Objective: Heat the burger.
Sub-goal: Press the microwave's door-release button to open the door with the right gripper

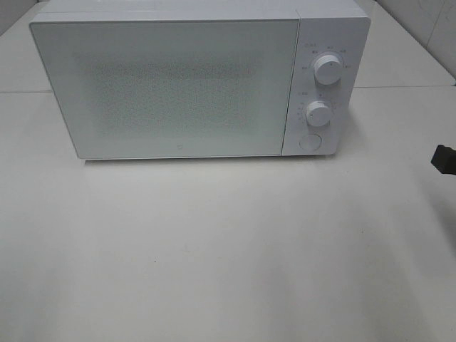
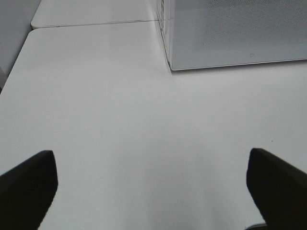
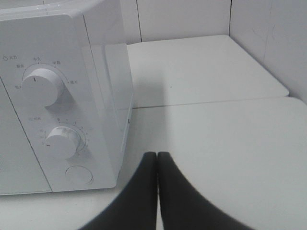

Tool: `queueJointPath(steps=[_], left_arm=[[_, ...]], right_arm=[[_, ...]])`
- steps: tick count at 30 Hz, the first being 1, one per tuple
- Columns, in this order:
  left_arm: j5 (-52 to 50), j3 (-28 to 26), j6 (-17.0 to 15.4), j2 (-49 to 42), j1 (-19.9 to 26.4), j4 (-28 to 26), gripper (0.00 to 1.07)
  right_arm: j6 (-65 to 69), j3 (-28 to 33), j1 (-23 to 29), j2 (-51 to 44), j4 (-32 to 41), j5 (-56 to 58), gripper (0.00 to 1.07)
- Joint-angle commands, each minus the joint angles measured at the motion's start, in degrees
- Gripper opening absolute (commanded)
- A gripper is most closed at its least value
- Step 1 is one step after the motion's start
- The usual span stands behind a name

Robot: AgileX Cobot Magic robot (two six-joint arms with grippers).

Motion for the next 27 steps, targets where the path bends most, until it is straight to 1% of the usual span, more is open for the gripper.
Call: queueJointPath(steps=[1,3,4,5,6,7,8,9,10,11,13,14,15,17,18,20,21,26,27], left_arm=[[-0.9,0.1,-0.3,-0.9,-0.1,-0.2,1.05],[-0.9,0.1,-0.3,-0.9,-0.1,-0.2,1.05],[-0.9,0.1,-0.3,-0.9,-0.1,-0.2,1.05],[-0.9,0.1,-0.3,-0.9,-0.1,-0.2,1.05],[-0.9,0.1,-0.3,-0.9,-0.1,-0.2,1.05],[-0.9,0.1,-0.3,-0.9,-0.1,-0.2,1.05],[-0.9,0.1,-0.3,-0.9,-0.1,-0.2,1.05],[-0.9,0.1,-0.3,-0.9,-0.1,-0.2,1.05],[-0.9,0.1,-0.3,-0.9,-0.1,-0.2,1.05],[-0.9,0.1,-0.3,-0.9,-0.1,-0.2,1.05],[-0.9,0.1,-0.3,-0.9,-0.1,-0.2,1.05],[-0.9,0.1,-0.3,-0.9,-0.1,-0.2,1.05],[-0.9,0.1,-0.3,-0.9,-0.1,-0.2,1.05],[-0.9,0.1,-0.3,-0.9,-0.1,-0.2,1.05],[-0.9,0.1,-0.3,-0.9,-0.1,-0.2,1.05],[-0.9,0.1,-0.3,-0.9,-0.1,-0.2,1.05],[-0.9,0.1,-0.3,-0.9,-0.1,-0.2,1.05],[-0.9,0.1,-0.3,-0.9,-0.1,-0.2,1.05],[-0.9,0.1,-0.3,-0.9,-0.1,-0.2,1.05]], right_arm=[[5.6,0.1,-0.3,2.2,-2.6,-1.8,0.00],[7.1,0.1,0.5,3.8,-3.0,-2.6,0.00],[7.4,-0.1,2.5,5.6,-2.1,-4.5,0.00],[7.4,-0.1,2.5,5.6,-2.1,-4.5,0.00],[7.6,-0.5,3.8,6.6,-1.6,-4.8,0.00],[8.8,-1.4,6.5,8.8,-0.3,-4.7,0.00],[8.8,-1.4,6.5,8.8,-0.3,-4.7,0.00],[11.0,-2.8,8.8,11.7,0.8,-4.4,0.00],[12.6,-3.4,9.8,13.1,0.9,-4.4,0.00],[12.6,-3.4,9.8,13.1,0.9,-4.4,0.00],[19.5,-4.8,11.7,16.4,0.9,-4.8,0.00],[19.5,-4.8,11.7,16.4,0.9,-4.8,0.00],[24.5,-5.6,12.5,17.7,0.9,-4.8,0.00],[26.7,-6.1,12.6,18.3,0.6,-4.7,0.00],[32.3,-6.8,12.6,19.1,-0.4,-4.8,0.00],[34.3,-7.2,12.6,19.6,-0.8,-4.7,0.00],[38.8,-7.7,12.6,20.4,-0.9,-4.6,0.00],[44.2,-8.2,12.6,21.5,-1.1,-4.3,0.01],[47.6,-8.4,12.6,21.8,-0.6,-4.2,0.01]])
